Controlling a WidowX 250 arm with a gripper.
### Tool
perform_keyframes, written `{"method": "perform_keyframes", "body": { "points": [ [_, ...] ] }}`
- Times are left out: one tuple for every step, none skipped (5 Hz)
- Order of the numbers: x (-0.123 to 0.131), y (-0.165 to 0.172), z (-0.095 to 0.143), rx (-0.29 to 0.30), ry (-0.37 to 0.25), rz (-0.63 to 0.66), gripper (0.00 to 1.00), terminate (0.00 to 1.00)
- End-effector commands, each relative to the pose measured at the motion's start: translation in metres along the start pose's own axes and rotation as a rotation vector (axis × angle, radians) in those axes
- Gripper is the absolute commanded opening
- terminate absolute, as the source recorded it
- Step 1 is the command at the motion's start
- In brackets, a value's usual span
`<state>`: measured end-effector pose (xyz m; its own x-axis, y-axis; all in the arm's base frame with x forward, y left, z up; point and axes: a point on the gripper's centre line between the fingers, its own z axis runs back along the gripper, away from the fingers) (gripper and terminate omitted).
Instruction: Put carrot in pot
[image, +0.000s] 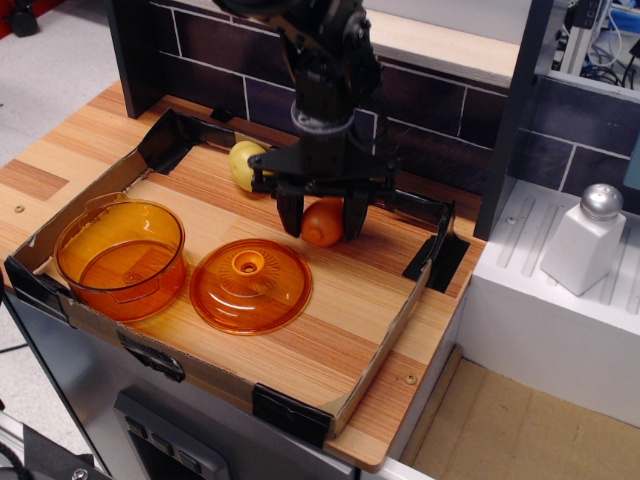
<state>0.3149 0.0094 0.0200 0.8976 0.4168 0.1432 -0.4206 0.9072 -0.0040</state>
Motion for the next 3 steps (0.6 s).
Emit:
{"method": "perform_keyframes", "body": {
  "points": [
    [0.009, 0.028, 0.076, -0.074, -0.144, 0.071, 0.00, 0.00],
    [0.002, 0.060, 0.070, 0.025, -0.133, 0.044, 0.00, 0.00],
    [-0.008, 0.099, 0.068, 0.114, -0.173, 0.039, 0.00, 0.00]
  ]
}}
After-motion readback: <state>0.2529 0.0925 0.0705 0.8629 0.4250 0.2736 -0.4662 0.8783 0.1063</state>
